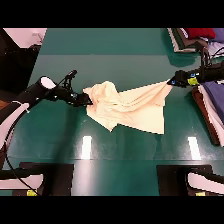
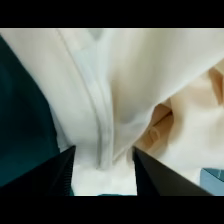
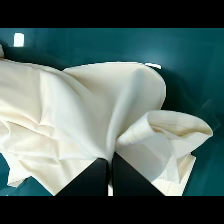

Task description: Fold the shirts.

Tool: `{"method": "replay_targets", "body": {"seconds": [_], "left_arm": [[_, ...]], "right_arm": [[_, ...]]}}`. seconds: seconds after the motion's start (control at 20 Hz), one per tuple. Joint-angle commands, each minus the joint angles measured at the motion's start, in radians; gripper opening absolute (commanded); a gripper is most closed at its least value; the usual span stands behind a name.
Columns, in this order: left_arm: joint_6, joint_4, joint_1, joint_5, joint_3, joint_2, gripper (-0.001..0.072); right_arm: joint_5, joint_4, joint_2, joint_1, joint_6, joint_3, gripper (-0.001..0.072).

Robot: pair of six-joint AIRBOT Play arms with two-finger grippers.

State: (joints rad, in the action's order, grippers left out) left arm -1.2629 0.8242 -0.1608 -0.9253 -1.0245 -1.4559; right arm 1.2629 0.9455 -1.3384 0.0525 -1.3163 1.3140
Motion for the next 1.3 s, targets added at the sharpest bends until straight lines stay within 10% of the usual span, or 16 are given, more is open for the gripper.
{"method": "replay_targets", "body": {"seconds": [0.0,0.1,0.2,0.25,0.3,0.4,1.0,1.05,1.2,1.25], "left_arm": [[0.014,-0.043,0.000,0.041,0.000,-0.025,0.0427],[0.014,-0.043,0.000,0.051,0.000,-0.025,0.0423],[0.015,-0.039,0.000,0.052,0.000,-0.025,0.0167],[0.014,-0.039,0.000,0.052,0.000,-0.025,0.0170],[0.015,-0.034,0.001,0.046,-0.007,-0.025,0.0196],[0.014,0.010,0.002,0.033,-0.040,-0.020,0.0508],[-0.065,0.080,0.002,0.229,-0.118,-0.071,0.0507],[-0.065,0.080,0.002,0.254,-0.118,-0.072,0.0485],[-0.065,0.076,0.002,0.309,-0.118,-0.072,0.0056],[-0.065,0.076,0.002,0.316,-0.119,-0.069,0.0027]], "right_arm": [[-0.006,0.000,-0.001,0.000,0.000,0.001,0.0016],[-0.006,0.000,-0.001,0.000,0.000,0.001,0.0016],[-0.006,0.000,-0.001,0.000,0.000,0.001,0.0016],[-0.003,0.000,-0.001,0.000,0.000,0.001,0.0017],[0.000,0.000,-0.001,0.000,0.000,0.001,0.0016],[0.005,0.001,-0.001,0.000,0.000,0.001,0.0017],[0.004,0.001,-0.001,0.000,0.000,0.001,0.0016],[0.003,0.001,-0.001,0.000,0.000,0.000,0.0017],[0.004,0.001,-0.001,0.000,0.000,0.000,0.0016],[0.004,0.001,-0.001,0.000,0.000,0.000,0.0016]]}}
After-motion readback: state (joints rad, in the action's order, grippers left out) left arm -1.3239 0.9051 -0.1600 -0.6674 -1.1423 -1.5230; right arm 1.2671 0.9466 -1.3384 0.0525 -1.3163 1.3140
